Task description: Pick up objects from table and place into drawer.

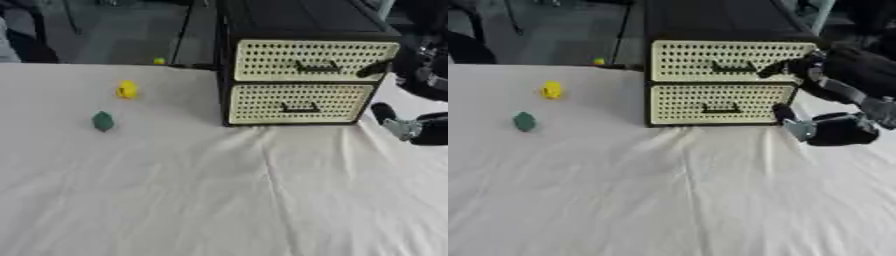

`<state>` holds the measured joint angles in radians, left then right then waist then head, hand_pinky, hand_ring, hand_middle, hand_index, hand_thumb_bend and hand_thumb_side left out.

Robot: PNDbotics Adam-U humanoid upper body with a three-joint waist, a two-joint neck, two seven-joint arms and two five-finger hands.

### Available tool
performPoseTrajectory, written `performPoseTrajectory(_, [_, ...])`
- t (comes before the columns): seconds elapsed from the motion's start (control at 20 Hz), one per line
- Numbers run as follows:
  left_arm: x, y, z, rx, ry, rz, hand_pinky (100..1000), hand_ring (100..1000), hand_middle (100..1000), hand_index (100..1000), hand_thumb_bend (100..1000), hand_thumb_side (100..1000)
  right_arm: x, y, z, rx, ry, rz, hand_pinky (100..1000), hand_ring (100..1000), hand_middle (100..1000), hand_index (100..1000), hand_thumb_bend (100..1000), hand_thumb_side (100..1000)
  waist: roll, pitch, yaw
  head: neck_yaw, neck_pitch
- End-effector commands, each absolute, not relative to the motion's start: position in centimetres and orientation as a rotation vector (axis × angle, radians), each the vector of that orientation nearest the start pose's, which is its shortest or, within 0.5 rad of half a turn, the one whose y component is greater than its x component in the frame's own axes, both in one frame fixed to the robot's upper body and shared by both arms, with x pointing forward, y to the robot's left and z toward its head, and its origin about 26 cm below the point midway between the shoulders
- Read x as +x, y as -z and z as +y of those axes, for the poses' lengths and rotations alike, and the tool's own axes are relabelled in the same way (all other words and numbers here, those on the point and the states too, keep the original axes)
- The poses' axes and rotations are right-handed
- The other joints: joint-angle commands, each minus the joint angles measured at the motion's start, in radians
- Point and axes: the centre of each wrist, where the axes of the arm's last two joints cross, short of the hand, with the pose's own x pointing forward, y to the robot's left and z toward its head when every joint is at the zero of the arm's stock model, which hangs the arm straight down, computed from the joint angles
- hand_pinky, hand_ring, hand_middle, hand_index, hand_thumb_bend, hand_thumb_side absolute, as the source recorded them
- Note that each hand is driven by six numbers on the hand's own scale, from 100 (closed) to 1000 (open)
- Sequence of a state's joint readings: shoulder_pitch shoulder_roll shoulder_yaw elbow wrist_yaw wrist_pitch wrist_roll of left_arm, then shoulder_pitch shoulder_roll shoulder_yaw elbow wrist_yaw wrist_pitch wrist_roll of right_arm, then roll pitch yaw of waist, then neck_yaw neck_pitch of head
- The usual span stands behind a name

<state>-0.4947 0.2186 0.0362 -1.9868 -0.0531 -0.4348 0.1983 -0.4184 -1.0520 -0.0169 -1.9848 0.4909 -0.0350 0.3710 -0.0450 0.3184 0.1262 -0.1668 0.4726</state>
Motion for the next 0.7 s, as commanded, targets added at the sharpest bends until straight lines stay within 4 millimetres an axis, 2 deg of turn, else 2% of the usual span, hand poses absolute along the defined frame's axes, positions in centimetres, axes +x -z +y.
performPoseTrajectory(0.05, [31.2, -25.4, 22.9, -0.079, -0.096, 3.339, 520, 706, 850, 907, 259, 915, 28.0, -34.4, -33.3, -1.266, -1.567, -1.709, 100, 100, 100, 876, 100, 150, -0.002, -0.015, 0.004, -0.013, -0.014])
performPoseTrajectory(0.7, [31.3, -25.7, 22.2, -0.02, -0.127, 3.331, 516, 706, 847, 907, 226, 930, 30.3, -35.8, -35.1, -1.177, -1.447, -1.721, 100, 100, 100, 893, 100, 159, -0.013, 0.018, 0.045, -0.057, -0.044])
